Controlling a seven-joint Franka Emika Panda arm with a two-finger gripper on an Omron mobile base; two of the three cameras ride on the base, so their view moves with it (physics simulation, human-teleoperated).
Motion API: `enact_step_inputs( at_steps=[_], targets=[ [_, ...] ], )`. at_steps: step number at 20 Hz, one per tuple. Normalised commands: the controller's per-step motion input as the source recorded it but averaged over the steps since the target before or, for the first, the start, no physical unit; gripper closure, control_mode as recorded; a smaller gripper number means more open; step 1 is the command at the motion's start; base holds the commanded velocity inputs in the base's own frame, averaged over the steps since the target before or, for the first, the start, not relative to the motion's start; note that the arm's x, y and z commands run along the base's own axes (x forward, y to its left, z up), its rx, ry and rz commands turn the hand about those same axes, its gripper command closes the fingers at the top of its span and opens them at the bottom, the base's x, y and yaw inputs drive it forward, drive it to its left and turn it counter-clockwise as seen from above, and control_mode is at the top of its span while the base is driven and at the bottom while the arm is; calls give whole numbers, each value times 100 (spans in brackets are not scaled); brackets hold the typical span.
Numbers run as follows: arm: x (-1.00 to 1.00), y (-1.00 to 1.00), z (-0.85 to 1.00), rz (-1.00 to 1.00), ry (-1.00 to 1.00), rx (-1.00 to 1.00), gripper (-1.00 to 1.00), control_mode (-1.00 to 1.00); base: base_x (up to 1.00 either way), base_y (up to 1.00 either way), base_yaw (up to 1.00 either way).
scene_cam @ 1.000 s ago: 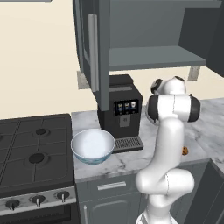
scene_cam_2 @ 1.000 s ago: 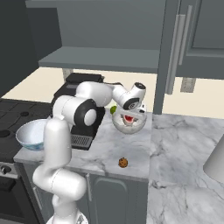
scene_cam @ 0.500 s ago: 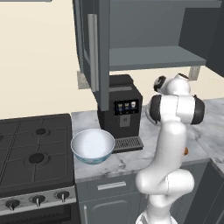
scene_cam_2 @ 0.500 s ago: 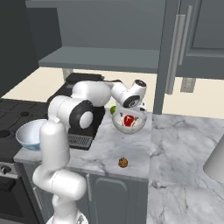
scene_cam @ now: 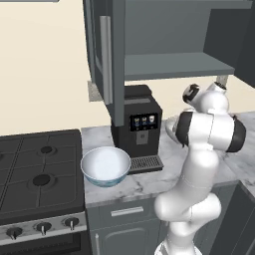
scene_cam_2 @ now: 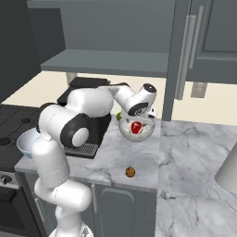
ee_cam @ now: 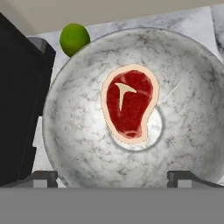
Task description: Pick both bowls and place them on the counter. Then place the steak in one bowl and place the cookie dough ball in the other bowl.
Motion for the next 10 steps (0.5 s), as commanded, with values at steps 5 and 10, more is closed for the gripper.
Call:
enact_step_inputs(
  at_steps=[5,10],
  targets=[
    [-56,1,19,0,-19,0,-100,-100,0,0,0],
    [-62,15,10,0,-25,0,-100,-100,0,0,0]
  ],
)
